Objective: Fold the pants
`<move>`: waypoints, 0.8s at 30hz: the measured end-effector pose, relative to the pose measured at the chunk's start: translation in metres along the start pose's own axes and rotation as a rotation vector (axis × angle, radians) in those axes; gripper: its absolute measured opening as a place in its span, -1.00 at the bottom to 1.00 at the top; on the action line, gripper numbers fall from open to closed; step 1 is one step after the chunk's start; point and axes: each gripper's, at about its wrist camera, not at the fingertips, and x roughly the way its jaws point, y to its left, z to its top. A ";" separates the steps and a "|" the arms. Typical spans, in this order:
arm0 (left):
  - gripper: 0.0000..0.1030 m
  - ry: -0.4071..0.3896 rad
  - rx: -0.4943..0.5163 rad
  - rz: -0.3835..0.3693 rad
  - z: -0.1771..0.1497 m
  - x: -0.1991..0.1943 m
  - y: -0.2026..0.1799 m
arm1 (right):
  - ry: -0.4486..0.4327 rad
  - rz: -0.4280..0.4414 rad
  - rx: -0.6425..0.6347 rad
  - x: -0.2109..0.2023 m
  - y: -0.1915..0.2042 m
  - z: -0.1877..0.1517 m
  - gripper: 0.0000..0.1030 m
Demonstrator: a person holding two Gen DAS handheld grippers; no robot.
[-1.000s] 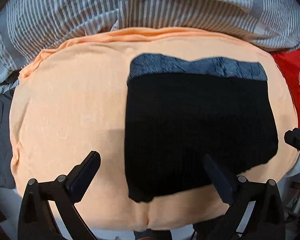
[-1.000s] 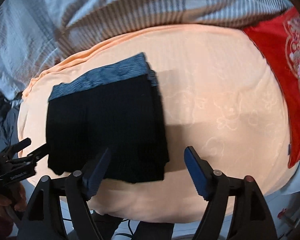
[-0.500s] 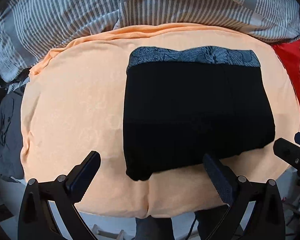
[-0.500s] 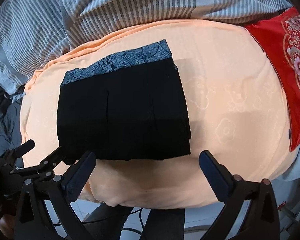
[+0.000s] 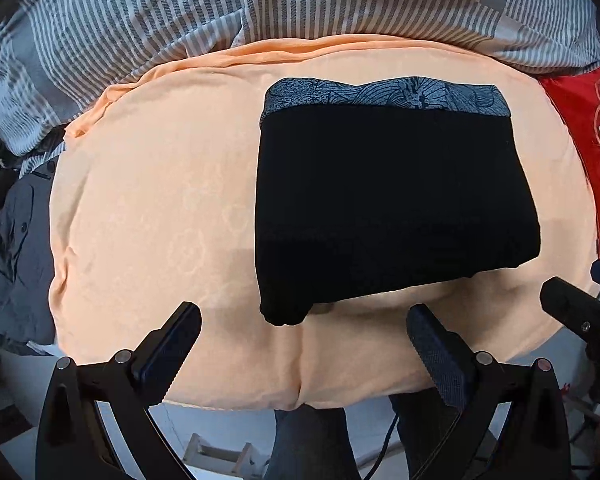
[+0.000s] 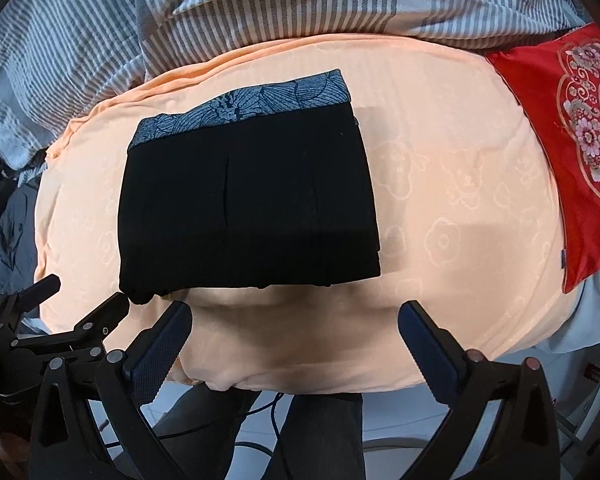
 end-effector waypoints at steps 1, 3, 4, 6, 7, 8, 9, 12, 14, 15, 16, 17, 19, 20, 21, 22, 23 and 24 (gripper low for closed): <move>1.00 0.002 0.002 -0.003 0.001 -0.001 0.000 | 0.003 0.001 -0.002 -0.001 0.001 0.000 1.00; 1.00 0.005 0.007 -0.008 0.002 -0.002 0.000 | 0.004 -0.002 -0.004 -0.003 0.001 0.001 1.00; 1.00 0.004 0.009 -0.011 0.002 -0.003 -0.001 | 0.002 -0.005 -0.004 -0.004 0.002 0.001 1.00; 1.00 0.001 0.013 -0.017 0.003 -0.005 -0.001 | 0.003 -0.011 -0.002 -0.006 0.002 0.002 1.00; 1.00 -0.002 0.014 -0.017 0.004 -0.006 -0.001 | 0.004 -0.012 0.001 -0.007 0.001 0.002 1.00; 1.00 -0.004 0.015 -0.018 0.004 -0.007 -0.001 | 0.006 -0.014 0.005 -0.007 0.001 0.002 1.00; 1.00 -0.008 0.016 -0.021 0.004 -0.008 -0.001 | 0.008 -0.015 0.009 -0.007 0.001 0.002 1.00; 1.00 -0.013 0.019 -0.023 0.005 -0.010 -0.001 | 0.013 -0.019 0.019 -0.007 0.000 0.004 1.00; 1.00 -0.013 0.017 -0.026 0.005 -0.010 0.000 | 0.013 -0.022 0.021 -0.007 0.000 0.005 1.00; 1.00 -0.009 0.016 -0.028 0.005 -0.010 0.000 | 0.014 -0.024 0.019 -0.006 0.000 0.006 1.00; 1.00 -0.005 0.014 -0.030 0.005 -0.009 0.000 | 0.015 -0.025 0.015 -0.006 0.001 0.006 1.00; 1.00 -0.002 0.013 -0.031 0.005 -0.008 0.000 | 0.016 -0.026 0.011 -0.006 0.002 0.006 1.00; 1.00 0.000 0.012 -0.028 0.005 -0.007 0.000 | 0.019 -0.028 0.002 -0.006 0.004 0.006 1.00; 1.00 0.000 0.013 -0.025 0.005 -0.007 0.000 | 0.021 -0.028 0.000 -0.006 0.004 0.006 1.00; 1.00 0.001 0.013 -0.027 0.005 -0.006 0.000 | 0.022 -0.028 -0.003 -0.005 0.005 0.006 1.00; 1.00 0.002 0.013 -0.028 0.005 -0.006 0.000 | 0.023 -0.028 -0.005 -0.005 0.006 0.007 1.00; 1.00 0.002 0.011 -0.027 0.006 -0.005 0.001 | 0.023 -0.029 -0.008 -0.005 0.007 0.007 1.00; 1.00 0.003 0.011 -0.027 0.006 -0.005 0.001 | 0.022 -0.031 -0.012 -0.005 0.008 0.007 1.00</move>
